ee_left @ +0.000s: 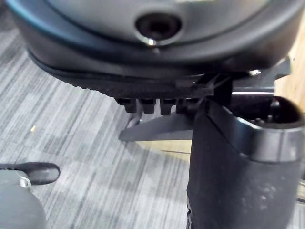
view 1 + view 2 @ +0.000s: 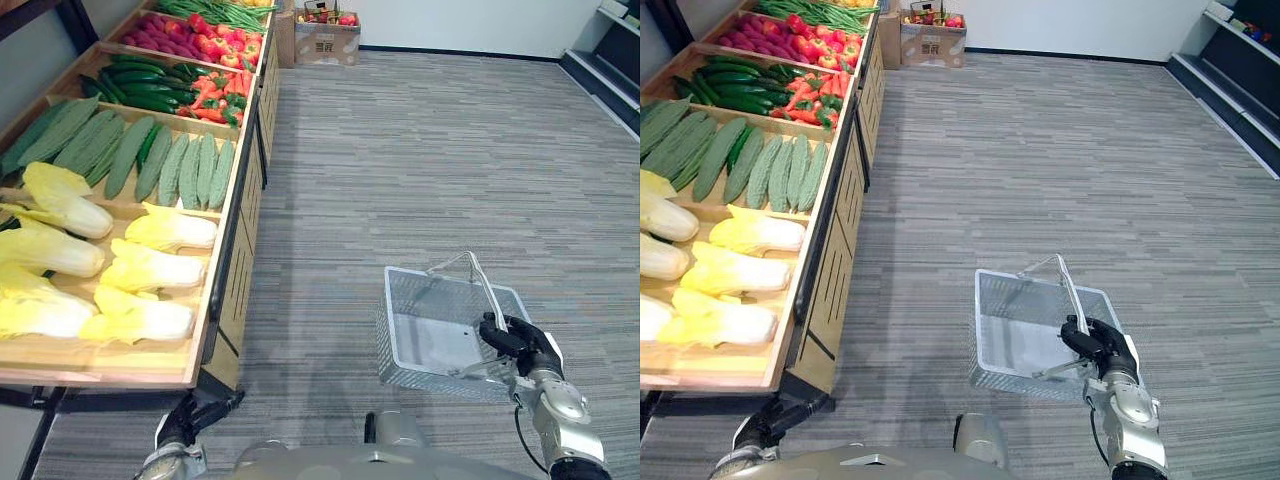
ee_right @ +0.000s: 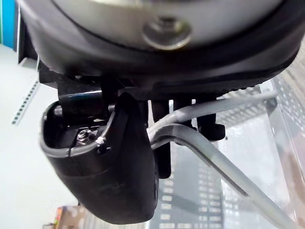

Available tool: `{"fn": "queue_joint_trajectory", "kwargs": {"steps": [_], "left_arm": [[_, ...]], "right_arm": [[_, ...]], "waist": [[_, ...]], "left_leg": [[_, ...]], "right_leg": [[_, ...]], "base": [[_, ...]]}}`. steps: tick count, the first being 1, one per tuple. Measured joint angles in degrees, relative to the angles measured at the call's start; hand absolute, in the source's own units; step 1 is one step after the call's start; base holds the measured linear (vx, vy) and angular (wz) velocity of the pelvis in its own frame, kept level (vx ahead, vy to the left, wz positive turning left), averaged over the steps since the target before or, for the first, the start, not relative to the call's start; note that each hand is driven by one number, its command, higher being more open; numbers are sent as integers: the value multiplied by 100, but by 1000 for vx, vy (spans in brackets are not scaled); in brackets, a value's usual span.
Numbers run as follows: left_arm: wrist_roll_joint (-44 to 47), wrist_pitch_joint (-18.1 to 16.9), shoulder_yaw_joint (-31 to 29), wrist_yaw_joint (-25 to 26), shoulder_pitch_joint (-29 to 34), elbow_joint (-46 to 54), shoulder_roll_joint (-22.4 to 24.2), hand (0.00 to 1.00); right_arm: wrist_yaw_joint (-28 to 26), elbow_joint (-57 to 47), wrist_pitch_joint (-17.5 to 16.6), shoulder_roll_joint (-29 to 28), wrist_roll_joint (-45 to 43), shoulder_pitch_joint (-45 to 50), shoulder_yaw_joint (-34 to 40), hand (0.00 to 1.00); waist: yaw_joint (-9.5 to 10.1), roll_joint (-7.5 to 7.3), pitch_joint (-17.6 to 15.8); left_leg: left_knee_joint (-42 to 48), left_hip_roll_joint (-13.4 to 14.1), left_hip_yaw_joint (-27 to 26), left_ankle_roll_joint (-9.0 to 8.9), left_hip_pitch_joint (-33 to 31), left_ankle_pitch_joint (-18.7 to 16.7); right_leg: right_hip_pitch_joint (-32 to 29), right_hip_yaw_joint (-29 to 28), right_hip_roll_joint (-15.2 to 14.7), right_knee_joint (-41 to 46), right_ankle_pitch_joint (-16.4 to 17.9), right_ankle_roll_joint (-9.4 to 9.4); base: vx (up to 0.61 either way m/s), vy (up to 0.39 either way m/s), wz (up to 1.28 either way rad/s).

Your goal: Pick vegetable in the basket

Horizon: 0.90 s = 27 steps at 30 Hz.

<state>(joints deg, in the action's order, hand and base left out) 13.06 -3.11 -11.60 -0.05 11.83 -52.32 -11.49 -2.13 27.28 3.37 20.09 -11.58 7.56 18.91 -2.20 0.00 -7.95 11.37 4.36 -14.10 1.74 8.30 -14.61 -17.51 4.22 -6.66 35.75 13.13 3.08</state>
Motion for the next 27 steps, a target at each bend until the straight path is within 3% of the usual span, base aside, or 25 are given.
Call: {"fn": "queue_joint_trajectory", "kwargs": {"steps": [1, 2, 3, 4, 5, 6, 9, 10, 12, 14, 17, 18, 19, 20, 21, 23, 25, 27], "left_arm": [[2, 0, -12, 87, 3, -16, -11, 100], [1, -1, -16, 118, 7, -34, -23, 100], [-2, -2, -38, 134, 12, -121, -99, 100], [-3, -2, -58, 146, 16, -160, -148, 100], [-11, 3, -55, 161, 5, -286, -155, 100], [-49, 6, 18, 99, -63, -334, -42, 100], [-89, -16, 71, -66, -235, -339, 231, 100], [-107, -20, 72, -88, -279, -341, 253, 100], [-205, -56, 71, -112, -332, -336, 292, 100], [-197, -62, 54, -90, -319, -335, 291, 100], [-172, -61, 51, -63, -230, -324, 264, 100], [-139, -51, 50, -54, -179, -326, 257, 100], [-140, -46, 68, -65, -108, -325, 265, 100], [-140, -45, 69, -66, -108, -324, 265, 100], [-138, -39, 113, -80, -120, -308, 265, 100], [-130, -39, 182, -86, -107, -130, 266, 100], [-121, -39, 200, -106, -133, -45, 265, 100], [-121, -39, 226, -115, -123, 115, 268, 100]], "right_arm": [[5, 0, 0, 0, -7, 0, 25, 0], [4, 1, 0, -1, -7, 1, 25, 0], [4, 1, 0, -2, -9, 2, 25, 0], [5, 3, 0, 2, -9, 1, 30, 0], [23, 27, 1, 1, -10, 12, 91, 0], [43, 30, 0, 2, -9, 9, 216, 0], [51, 31, 2, -3, -9, 13, 323, 0], [39, 31, 2, -10, -9, 10, 324, 0], [24, 59, 1, -9, -8, 14, 324, 0], [30, 60, 2, -8, -9, 35, 336, 0], [36, 61, 2, -4, -42, 75, 353, 0], [38, 60, 2, -4, -60, 91, 353, 0], [68, 60, 2, 28, -69, 94, 362, 0], [70, 60, 2, 30, -70, 93, 362, 0], [140, 59, 1, 36, -127, 85, 380, 0], [148, 50, 0, 38, -160, 72, 408, 0], [148, 44, -1, 40, -212, 44, 417, 0], [147, 35, -4, 46, -212, 46, 465, 0]], "waist": [[9, -15, -78], [14, -50, -104], [13, -173, -160], [10, -228, -207], [6, -232, -228], [-29, -34, -223], [-62, 218, -180], [-83, 240, -171], [-170, 238, -148], [-170, 273, -126], [-106, 296, -116], [-79, 247, -142], [-63, 214, -165], [-61, 213, -166], [-4, 129, -217], [86, 71, -242], [122, -10, -286], [161, 29, -276]], "left_leg": [[-2, 111, 48, -172, 88, -69], [-1, 135, 70, -275, 128, -107], [28, 149, 139, -474, 234, -219], [47, 160, 191, -592, 297, -293], [37, 254, 284, -768, 397, -410], [-59, 475, 407, -799, 433, -476], [-266, 799, 676, -876, 509, -367], [-223, 836, 739, -929, 503, -313], [421, 988, 1011, -959, 265, -216], [1476, 1144, 1256, -877, -184, -77], [3060, 1439, 1331, -533, -821, 786], [3579, 1615, 1242, -351, -996, 1312], [4188, 1795, 1064, -269, -1235, 1213], [4220, 1801, 1053, -273, -1244, 1194], [4656, 1829, 651, -254, -1572, 674], [4386, 1733, 229, -248, -1838, 313], [3622, 1343, -46, -230, -2106, 125], [2160, 872, -401, -339, -2289, 228]], "right_leg": [[-96, -68, 7, -1054, -214, 239], [-107, -144, -7, -1484, -354, 278], [-25, -208, -114, -2272, -643, 328], [10, -190, -168, -2439, -997, 360], [84, -50, -80, -2417, -1622, 380], [15, 104, 86, -2157, -1634, 347], [-249, 368, 301, -1426, -1197, -69], [-277, 410, 303, -1287, -1081, -108], [-160, 590, 324, -1084, -784, -249], [96, 696, 466, -1263, -740, -315], [629, 771, 732, -1631, -687, -414], [950, 766, 836, -1837, -625, -533], [1229, 750, 899, -1997, -594, -645], [1239, 750, 902, -2002, -593, -648], [1629, 751, 866, -2218, -553, -717], [1916, 794, 787, -2400, -539, -727], [2065, 819, 591, -2427, -424, -663], [2191, 852, 417, -2417, -308, -433]], "base": [[166, -233, 21], [207, -280, 23], [216, -284, 21], [337, -456, 27], [349, -454, 35], [290, -369, 36], [252, -279, 29], [216, -232, 30], [198, -227, 32], [180, -190, 12], [228, -173, -2], [285, -168, 5], [295, -155, 6], [293, -126, 10], [281, -108, 7], [281, -67, 9], [249, 36, 14], [280, 133, 13]]}}
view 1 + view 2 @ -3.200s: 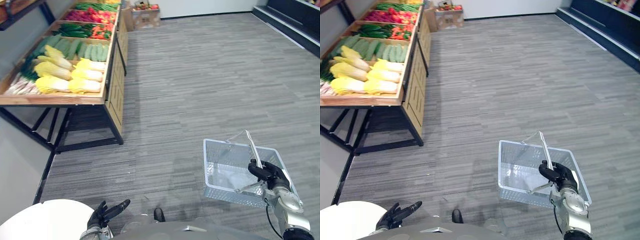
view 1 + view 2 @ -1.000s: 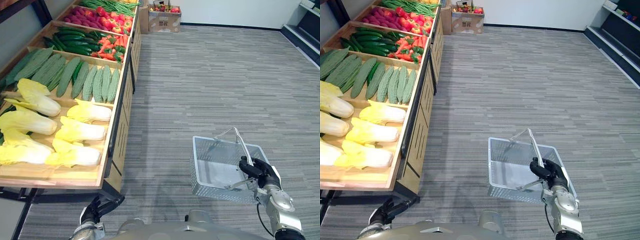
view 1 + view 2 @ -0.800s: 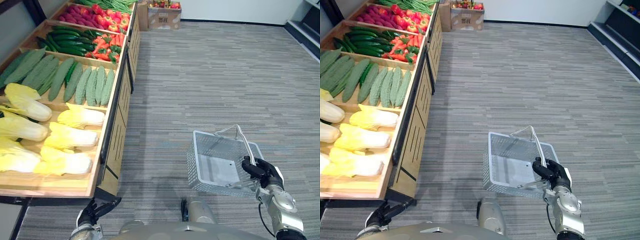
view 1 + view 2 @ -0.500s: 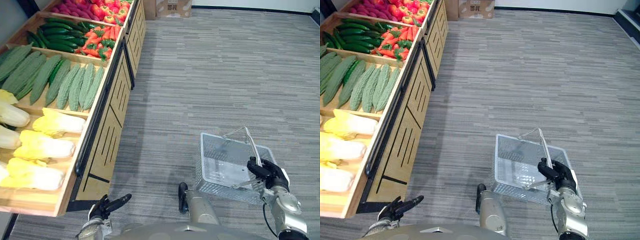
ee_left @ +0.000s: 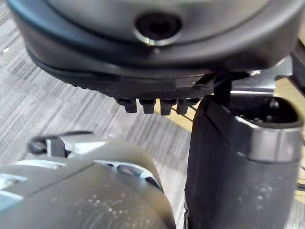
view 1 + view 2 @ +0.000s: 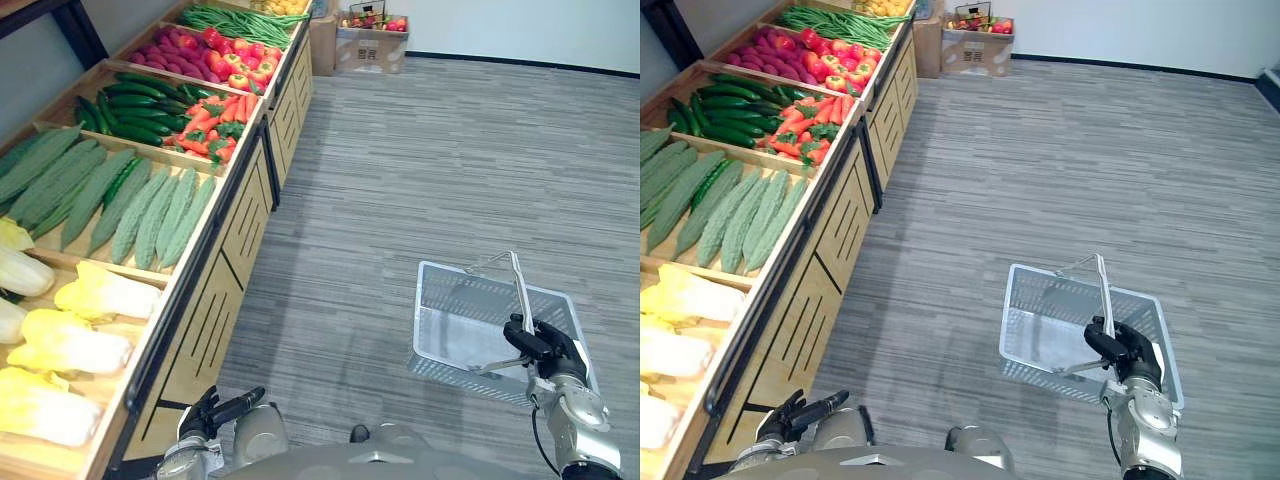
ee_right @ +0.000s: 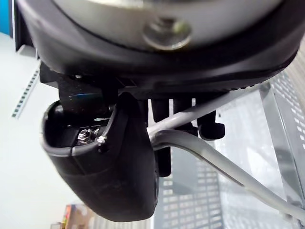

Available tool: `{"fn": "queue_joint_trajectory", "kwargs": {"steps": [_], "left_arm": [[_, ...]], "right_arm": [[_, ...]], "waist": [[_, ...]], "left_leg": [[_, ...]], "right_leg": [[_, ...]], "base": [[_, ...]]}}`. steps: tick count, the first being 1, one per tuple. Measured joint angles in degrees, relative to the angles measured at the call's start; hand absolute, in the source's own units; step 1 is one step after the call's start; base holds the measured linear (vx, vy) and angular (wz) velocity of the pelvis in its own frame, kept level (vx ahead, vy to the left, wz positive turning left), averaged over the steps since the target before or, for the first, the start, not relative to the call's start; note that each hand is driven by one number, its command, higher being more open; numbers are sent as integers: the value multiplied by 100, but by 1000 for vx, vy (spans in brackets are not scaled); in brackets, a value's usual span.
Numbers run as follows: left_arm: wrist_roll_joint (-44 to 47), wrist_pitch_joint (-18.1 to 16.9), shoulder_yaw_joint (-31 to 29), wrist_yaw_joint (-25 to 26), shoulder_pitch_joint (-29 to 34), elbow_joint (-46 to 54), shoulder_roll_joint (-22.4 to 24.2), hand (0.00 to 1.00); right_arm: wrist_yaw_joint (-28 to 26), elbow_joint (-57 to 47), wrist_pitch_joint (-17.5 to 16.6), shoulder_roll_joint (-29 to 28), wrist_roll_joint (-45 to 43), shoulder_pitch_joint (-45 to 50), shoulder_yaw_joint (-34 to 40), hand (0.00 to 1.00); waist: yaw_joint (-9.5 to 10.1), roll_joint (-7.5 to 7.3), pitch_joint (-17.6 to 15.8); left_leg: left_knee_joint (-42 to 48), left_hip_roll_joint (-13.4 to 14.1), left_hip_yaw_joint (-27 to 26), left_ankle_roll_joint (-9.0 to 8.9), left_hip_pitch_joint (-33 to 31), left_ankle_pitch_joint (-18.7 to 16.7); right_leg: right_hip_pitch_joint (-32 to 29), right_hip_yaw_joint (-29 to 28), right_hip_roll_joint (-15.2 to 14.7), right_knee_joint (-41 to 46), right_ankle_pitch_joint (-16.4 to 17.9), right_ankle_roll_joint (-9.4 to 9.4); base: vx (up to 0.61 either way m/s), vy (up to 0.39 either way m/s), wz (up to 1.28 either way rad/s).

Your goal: Pick vegetable in the basket

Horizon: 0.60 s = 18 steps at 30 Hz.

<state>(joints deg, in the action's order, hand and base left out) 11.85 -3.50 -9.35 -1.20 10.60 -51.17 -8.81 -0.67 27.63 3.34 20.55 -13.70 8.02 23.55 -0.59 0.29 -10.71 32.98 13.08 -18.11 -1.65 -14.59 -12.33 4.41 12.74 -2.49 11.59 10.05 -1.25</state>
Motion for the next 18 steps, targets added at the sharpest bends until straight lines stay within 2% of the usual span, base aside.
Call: {"fn": "queue_joint_trajectory", "kwargs": {"steps": [1, 2, 3, 5, 7, 8, 10, 11, 12, 13, 14, 15, 16, 17, 18], "left_arm": [[-1, -1, 1, -3, 5, 2, 4, 100], [-15, 9, -70, 23, -67, -4, -14, 100], [-79, 9, -68, 4, -74, -4, -10, 100], [-80, 9, -69, -18, -107, -2, -12, 100], [-80, 5, -67, -35, -103, -18, 1, 100], [-84, 9, -70, -40, -78, -54, 7, 100], [-82, 64, -51, -93, 40, -92, 70, 100], [-79, 96, -22, -101, 92, -110, 82, 100], [-64, 131, 22, -111, 188, -128, 118, 100], [-2, 139, 39, -150, 236, -135, 178, 100], [8, 163, 74, -234, 239, -133, 143, 100], [56, 211, 79, -301, 234, -122, 105, 100], [101, 242, 120, -315, 235, -109, 35, 100], [117, 242, 168, -299, 256, -106, -23, 100], [117, 242, 173, -299, 269, -104, -35, 100]], "right_arm": [[5, 0, 1, 1, 0, 17, 55, 0], [-22, 68, 11, -66, 6, -133, 23, 0], [-42, 68, 11, -61, 46, -171, -30, 0], [-83, 68, 11, -61, 46, -195, -104, 0], [-112, 68, 9, -49, 46, -277, -214, 0], [-108, 71, 7, -41, 48, -307, -277, 0], [-97, 108, 8, -19, 190, -334, -365, 0], [-91, 109, 9, -24, 218, -301, -387, 0], [-83, 109, 9, -30, 220, -210, -439, 0], [-71, 114, 21, -42, 226, -198, -496, 0], [-63, 124, 39, -76, 226, -194, -532, 0], [-66, 137, 100, -140, 227, -189, -584, 0], [-79, 140, 148, -249, 241, -136, -626, 0], [-118, 137, 149, -307, 374, -34, -637, 0], [-121, 137, 148, -301, 435, 20, -661, 0]], "waist": [[6, 107, 36], [44, 17, 60], [46, 18, 59], [51, 31, 61], [77, 59, 69], [179, -17, 49], [173, -22, 73], [170, -73, 103], [184, -195, 185], [179, -204, 200], [174, -219, 191], [163, -208, 202], [145, -305, 161], [134, -359, 163], [134, -353, 162]], "left_leg": [[-827, -143, -197, -8, 13, 478], [-1280, -665, -476, 491, 161, 796], [-1199, -706, -526, 576, 169, 730], [-1101, -738, -525, 595, 217, 610], [-958, -705, -539, 541, 226, 402], [-796, -675, -690, 500, 220, 188], [-495, -667, -919, 535, 321, -195], [-465, -760, -947, 508, 362, -275], [-534, -966, -923, 531, 438, -438], [-543, -1047, -815, 587, 458, -500], [-574, -1070, -742, 612, 513, -512], [-658, -1113, -578, 691, 622, -469], [-806, -1165, -305, 710, 822, -442], [-921, -1210, 1, 690, 974, -421], [-957, -1218, 146, 684, 1024, -409]], "right_leg": [[59, 39, -16, 54, 130, 143], [253, -36, -384, -119, 243, 499], [342, -47, -438, -208, 210, 555], [491, -51, -461, -302, 190, 585], [568, -77, -495, -369, 190, 637], [565, -157, -566, -331, 348, 763], [477, -195, -795, 108, 800, 844], [473, -180, -906, 255, 908, 884], [421, -176, -1083, 745, 1009, 969], [25, -187, -1192, 1655, 916, 980], [-160, -207, -1223, 2107, 782, 962], [-382, -234, -1236, 2771, 474, 887], [-687, -390, -1219, 3566, 126, 885], [-867, -547, -1129, 3938, 357, 763], [-962, -602, -1068, 3980, 471, 695]], "base": [[694, 376, 29], [676, 364, 28], [667, 338, 27], [178, 78, 10], [80, 57, -13], [56, 83, -36], [77, 126, -23], [172, 128, 5], [257, 120, 23], [284, 121, 34], [239, 104, 53], [320, 59, 78], [382, -7, 115], [376, -50, 118], [300, -105, 124]]}}
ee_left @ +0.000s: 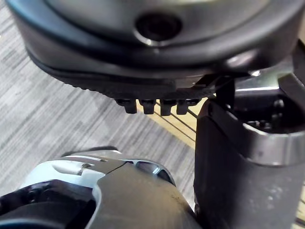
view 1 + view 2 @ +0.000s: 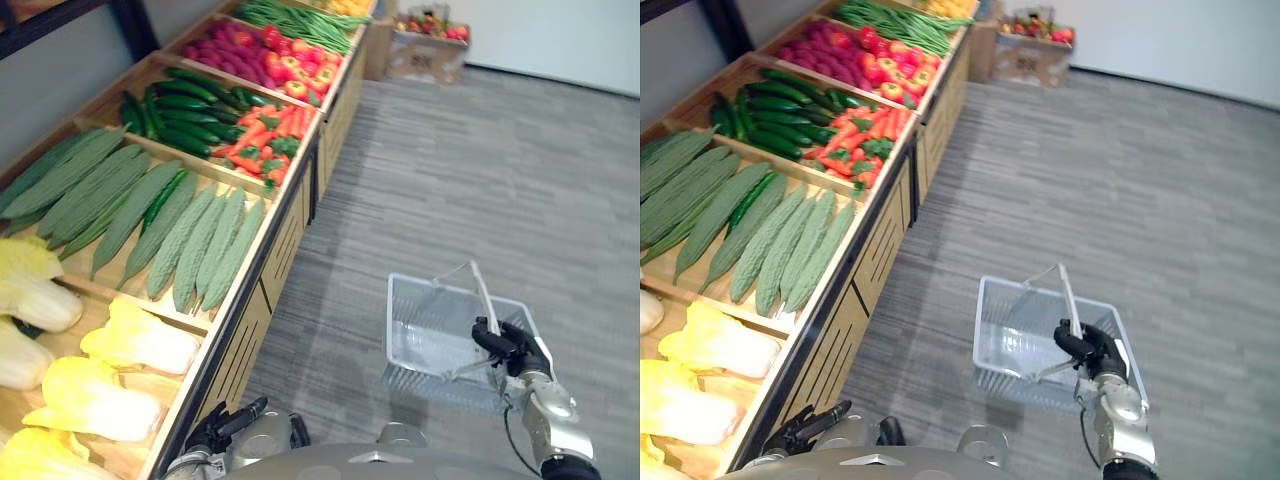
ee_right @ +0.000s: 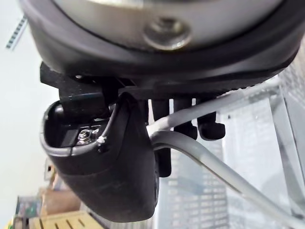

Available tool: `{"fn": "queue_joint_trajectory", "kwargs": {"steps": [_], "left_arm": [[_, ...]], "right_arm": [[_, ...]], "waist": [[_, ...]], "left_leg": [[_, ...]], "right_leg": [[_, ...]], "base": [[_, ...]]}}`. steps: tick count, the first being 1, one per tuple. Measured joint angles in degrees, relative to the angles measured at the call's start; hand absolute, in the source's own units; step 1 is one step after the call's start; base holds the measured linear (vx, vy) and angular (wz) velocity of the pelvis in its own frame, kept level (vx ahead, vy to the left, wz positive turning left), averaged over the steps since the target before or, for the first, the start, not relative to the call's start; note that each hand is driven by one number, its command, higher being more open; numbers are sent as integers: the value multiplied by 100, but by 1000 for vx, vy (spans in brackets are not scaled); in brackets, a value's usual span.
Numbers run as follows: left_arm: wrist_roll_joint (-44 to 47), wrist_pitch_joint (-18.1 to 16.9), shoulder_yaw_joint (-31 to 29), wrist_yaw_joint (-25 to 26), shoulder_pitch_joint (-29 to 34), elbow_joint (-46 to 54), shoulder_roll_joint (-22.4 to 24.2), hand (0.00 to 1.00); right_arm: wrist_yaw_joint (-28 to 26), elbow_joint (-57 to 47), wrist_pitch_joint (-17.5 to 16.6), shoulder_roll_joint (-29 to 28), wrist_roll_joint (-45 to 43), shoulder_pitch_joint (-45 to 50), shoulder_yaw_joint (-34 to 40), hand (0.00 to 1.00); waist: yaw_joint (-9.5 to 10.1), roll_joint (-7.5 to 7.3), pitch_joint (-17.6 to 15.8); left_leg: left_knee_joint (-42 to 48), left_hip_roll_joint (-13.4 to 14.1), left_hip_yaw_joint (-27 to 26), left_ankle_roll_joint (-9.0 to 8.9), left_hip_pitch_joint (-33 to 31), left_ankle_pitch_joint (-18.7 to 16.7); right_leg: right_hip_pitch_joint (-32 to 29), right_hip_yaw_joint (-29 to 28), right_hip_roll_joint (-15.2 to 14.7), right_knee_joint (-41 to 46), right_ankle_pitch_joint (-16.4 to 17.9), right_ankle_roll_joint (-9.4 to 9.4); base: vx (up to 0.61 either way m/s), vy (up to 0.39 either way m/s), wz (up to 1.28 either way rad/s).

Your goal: Pick vegetable in the basket

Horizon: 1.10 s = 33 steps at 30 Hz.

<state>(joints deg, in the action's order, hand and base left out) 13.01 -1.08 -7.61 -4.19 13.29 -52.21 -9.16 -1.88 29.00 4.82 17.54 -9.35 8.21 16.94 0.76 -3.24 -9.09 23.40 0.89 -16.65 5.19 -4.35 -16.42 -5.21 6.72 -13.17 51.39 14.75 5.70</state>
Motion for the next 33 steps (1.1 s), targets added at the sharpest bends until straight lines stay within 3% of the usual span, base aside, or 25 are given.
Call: {"fn": "queue_joint_trajectory", "kwargs": {"steps": [2, 4, 6, 8, 9, 10, 11, 13, 16, 20, 22, 25, 28, 29, 33], "left_arm": [[4, -2, -4, 85, -20, 6, -9, 100], [1, -3, -6, 127, -32, 5, -25, 100], [-24, -44, -14, 232, -155, 6, -82, 100], [-27, -148, -24, 319, -220, 8, -106, 100], [-35, -186, -25, 348, -301, 40, -269, 100], [-55, -185, -20, 372, -356, 31, -254, 100], [-80, -186, -12, 381, -387, 51, -113, 100], [-154, -197, -13, 341, -397, 95, 61, 100], [-191, -205, -47, 349, -437, 113, 256, 100], [-161, -208, -175, 391, -423, 113, 346, 100], [15, -203, -302, 397, -367, 110, 327, 100], [102, -190, -476, 472, -264, 106, 287, 100], [439, -187, -713, 556, -252, 218, 229, 100], [584, -190, -922, 606, -259, 363, 223, 100], [975, -190, -1609, 822, -150, 598, 181, 100]], "right_arm": [[0, -57, -1, 7, 4, 16, 0, 0], [5, -195, -3, 9, -11, 25, 53, 0], [1, -473, -18, 18, -16, 55, 112, 0], [-21, -553, -34, 9, -35, 72, 93, 0], [-23, -691, -38, 1, -44, 231, 88, 0], [-19, -709, -40, 21, -44, 291, 109, 0], [26, -747, -39, 63, -43, 423, 136, 0], [45, -1065, -38, 46, -32, 552, 113, 0], [7, -1664, -40, -8, -13, 719, 6, 0], [115, -1704, -54, -53, 4, 800, 110, 0], [138, -1448, -54, -81, 1, 896, 237, 0], [183, -1098, -58, -179, 0, 891, 280, 0], [232, -728, -58, -370, -7, 911, 348, 0], [258, -631, -58, -506, -8, 970, 449, 0], [262, -610, -58, -665, -9, 1183, 481, 0]], "waist": [[-100, -8, 18], [-190, 43, 26], [-270, 143, 8], [-265, 137, 4], [-277, 45, 0], [-276, 87, -1], [-184, 236, 68], [-91, 363, 125], [-16, 382, 132], [27, 271, 162], [-93, 176, 131], [-105, 62, 159], [-121, 44, 177], [-114, 54, 176], [-107, 141, 225]], "left_leg": [[-122, -22, 516, -21, 124, 14], [-179, -10, 987, -55, 172, 28], [-122, 20, 1719, -328, 175, -55], [110, 58, 2193, -619, 65, -254], [405, -9, 2620, -856, -33, -476], [515, 12, 2861, -945, -51, -546], [456, 184, 3218, -1070, -40, -562], [202, 321, 3508, -1275, -5, -416], [-399, 522, 3969, -1503, -33, 15], [-872, 708, 4046, -1460, -191, 576], [-956, 821, 3660, -1367, -343, 804], [-1034, 820, 3022, -1428, -418, 1224], [-1480, 846, 2010, -1201, -419, 1777], [-1572, 864, 1579, -1020, -435, 1897], [-1815, 766, 1484, -992, -370, 1984]], "right_leg": [[-454, -347, 255, -190, 158, -237], [-840, -1022, 568, -738, 176, -268], [-1167, -2368, 975, -1877, 58, -83], [-1116, -2994, 1125, -2551, -24, 8], [-935, -3258, 1116, -2960, -234, 342], [-874, -3168, 1204, -2836, -474, 435], [-860, -2854, 1372, -2582, -418, 270], [-910, -2356, 1389, -2215, -212, 124], [-917, -1489, 1282, -1948, 66, -159], [-735, -579, 1112, -2067, 168, -348], [-533, 11, 985, -2200, 186, -428], [-353, 281, 844, -2331, 174, -414], [-120, 788, 645, -2730, 9, -395], [4, 1023, 570, -2875, -59, -367], [258, 1198, 553, -3190, -111, -206]], "base": [[272, -153, 130], [262, -232, 133], [212, -293, 155], [189, -415, 147], [195, -471, 164], [216, -502, 178], [210, -496, 128], [164, -475, 123], [98, -411, 136], [50, -223, 130], [26, -85, 119], [13, -27, 75], [-20, 42, 86], [-52, 76, 72], [-36, 81, 44]]}}
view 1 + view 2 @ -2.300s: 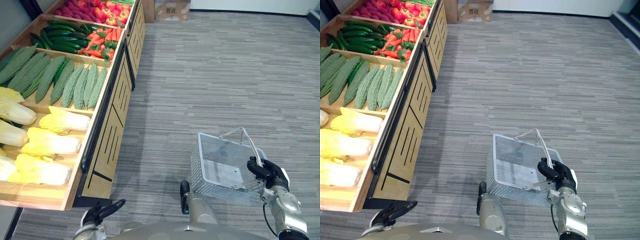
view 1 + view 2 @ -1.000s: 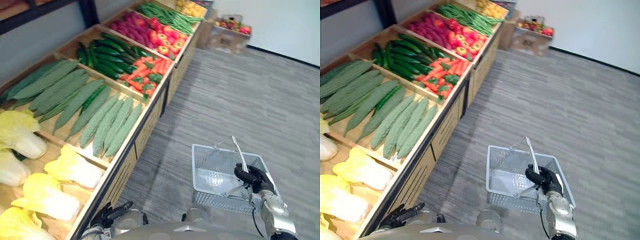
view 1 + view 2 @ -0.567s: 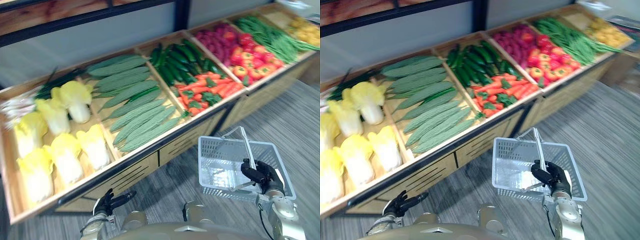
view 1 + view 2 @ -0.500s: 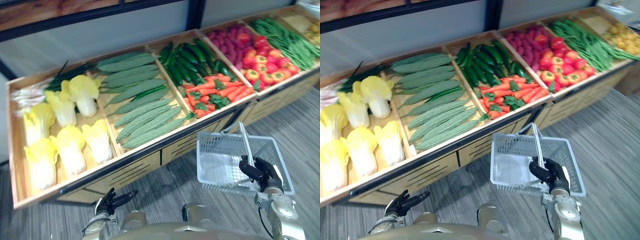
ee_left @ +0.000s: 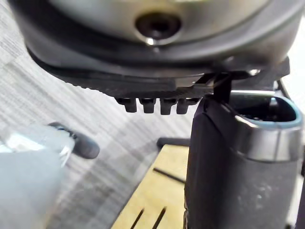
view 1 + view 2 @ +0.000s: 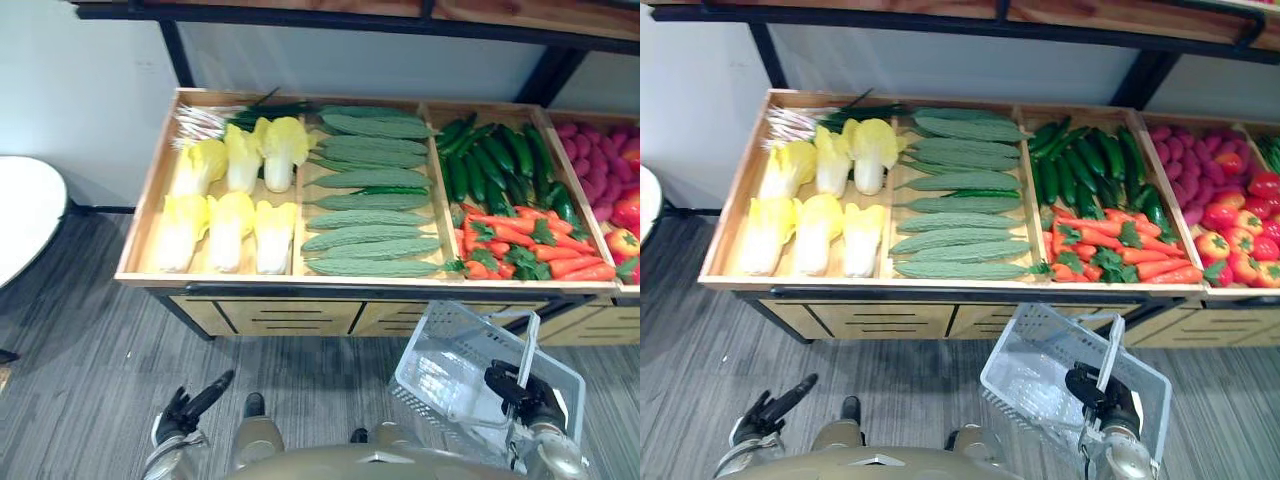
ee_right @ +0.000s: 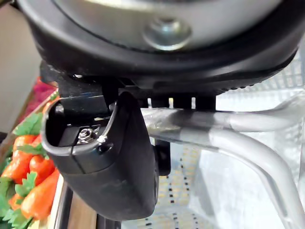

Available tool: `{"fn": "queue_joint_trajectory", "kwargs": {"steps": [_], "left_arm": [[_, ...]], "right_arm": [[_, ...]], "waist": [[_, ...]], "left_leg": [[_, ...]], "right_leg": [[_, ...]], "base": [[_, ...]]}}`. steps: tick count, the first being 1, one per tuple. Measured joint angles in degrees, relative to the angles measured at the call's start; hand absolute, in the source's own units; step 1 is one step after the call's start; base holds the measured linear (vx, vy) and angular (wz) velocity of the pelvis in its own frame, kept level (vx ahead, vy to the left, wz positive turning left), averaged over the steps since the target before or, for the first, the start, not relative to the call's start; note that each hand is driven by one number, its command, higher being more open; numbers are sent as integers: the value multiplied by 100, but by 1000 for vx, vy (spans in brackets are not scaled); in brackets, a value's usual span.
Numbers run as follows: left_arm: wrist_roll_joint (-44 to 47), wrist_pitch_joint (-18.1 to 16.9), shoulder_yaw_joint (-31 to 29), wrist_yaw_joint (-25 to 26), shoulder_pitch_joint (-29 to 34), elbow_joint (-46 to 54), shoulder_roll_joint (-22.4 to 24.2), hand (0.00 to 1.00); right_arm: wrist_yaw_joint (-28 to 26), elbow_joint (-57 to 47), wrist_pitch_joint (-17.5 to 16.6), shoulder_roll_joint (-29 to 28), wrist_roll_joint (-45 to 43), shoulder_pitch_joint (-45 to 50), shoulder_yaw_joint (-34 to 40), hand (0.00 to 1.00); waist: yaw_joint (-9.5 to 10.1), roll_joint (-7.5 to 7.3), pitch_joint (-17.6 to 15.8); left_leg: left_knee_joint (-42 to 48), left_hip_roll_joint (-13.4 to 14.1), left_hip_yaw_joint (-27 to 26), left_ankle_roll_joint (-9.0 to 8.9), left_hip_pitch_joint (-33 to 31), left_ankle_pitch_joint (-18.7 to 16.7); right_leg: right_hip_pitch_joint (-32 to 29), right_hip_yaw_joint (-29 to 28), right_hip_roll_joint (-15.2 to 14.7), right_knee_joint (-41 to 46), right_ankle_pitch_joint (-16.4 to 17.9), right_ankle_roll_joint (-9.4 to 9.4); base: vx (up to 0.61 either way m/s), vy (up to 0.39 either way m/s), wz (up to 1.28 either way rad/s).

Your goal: Pick vegetable in the basket

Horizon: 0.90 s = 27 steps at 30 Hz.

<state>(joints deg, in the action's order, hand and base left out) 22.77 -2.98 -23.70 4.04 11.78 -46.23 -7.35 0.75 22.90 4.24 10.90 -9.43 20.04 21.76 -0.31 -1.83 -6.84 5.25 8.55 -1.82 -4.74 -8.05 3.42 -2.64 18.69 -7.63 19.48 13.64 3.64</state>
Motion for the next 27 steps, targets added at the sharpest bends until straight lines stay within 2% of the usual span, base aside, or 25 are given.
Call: {"fn": "queue_joint_trajectory", "kwargs": {"steps": [4, 7, 10, 14, 17, 20, 24, 27], "left_arm": [[386, -57, -643, 325, -1, 656, -20, 100], [469, -180, -1229, 573, -2, 1236, -48, 100], [473, -280, -1569, 882, -4, 1844, -64, 100], [452, -419, -1571, 1132, -22, 2728, -66, 100], [361, -461, -1515, 1362, -273, 3360, -55, 100], [317, -586, -1233, 1529, -481, 3974, -31, 100], [12, -717, -843, 1572, -550, 4743, 2, 100], [-317, -778, -521, 1528, -565, 5086, 69, 100]], "right_arm": [[2, 29, 0, -45, -1, 159, -3, 0], [103, 250, -4, -174, -1, 168, 39, 0], [121, 385, -9, -254, -3, 194, 65, 0], [127, 388, -9, -298, -5, 217, 71, 0], [126, 387, -41, -295, 0, 217, 31, 0], [124, 379, -126, -294, 0, 199, -30, 0], [102, 296, -209, -294, -1, 159, -219, 0], [84, 58, -212, -294, -2, 165, -223, 0]], "waist": [[-5, 91, 31], [-11, 82, 40], [-29, 45, 57], [-102, 46, 57], [-148, 46, 57], [-161, 47, 57], [-301, 59, 61], [-314, 132, 63]], "left_leg": [[-481, -230, -10, 59, 59, 110], [-585, -322, -7, 47, 95, 258], [-651, -436, -27, 45, 166, 325], [-660, -486, -28, 47, 161, 379], [-661, -458, -58, 35, 165, 387], [-766, -408, -131, 13, 242, 402], [-958, -364, -202, 1, 310, 501], [-1006, -352, -340, 13, 316, 529]], "right_leg": [[110, -121, -37, -357, -41, 73], [186, -209, -64, -476, -54, 92], [191, -405, -129, -479, -133, 142], [181, -492, -142, -512, -196, 216], [183, -511, -116, -538, -218, 207], [171, -605, -69, -558, -249, 180], [126, -662, -22, -577, -299, 159], [46, -792, -13, -580, -353, 175]], "base": [[49, 104, 40], [75, 64, 18], [108, 43, -2], [77, 1, 1], [16, -19, -4], [-14, -12, -14], [-19, -9, -10], [-24, 11, -17]]}}
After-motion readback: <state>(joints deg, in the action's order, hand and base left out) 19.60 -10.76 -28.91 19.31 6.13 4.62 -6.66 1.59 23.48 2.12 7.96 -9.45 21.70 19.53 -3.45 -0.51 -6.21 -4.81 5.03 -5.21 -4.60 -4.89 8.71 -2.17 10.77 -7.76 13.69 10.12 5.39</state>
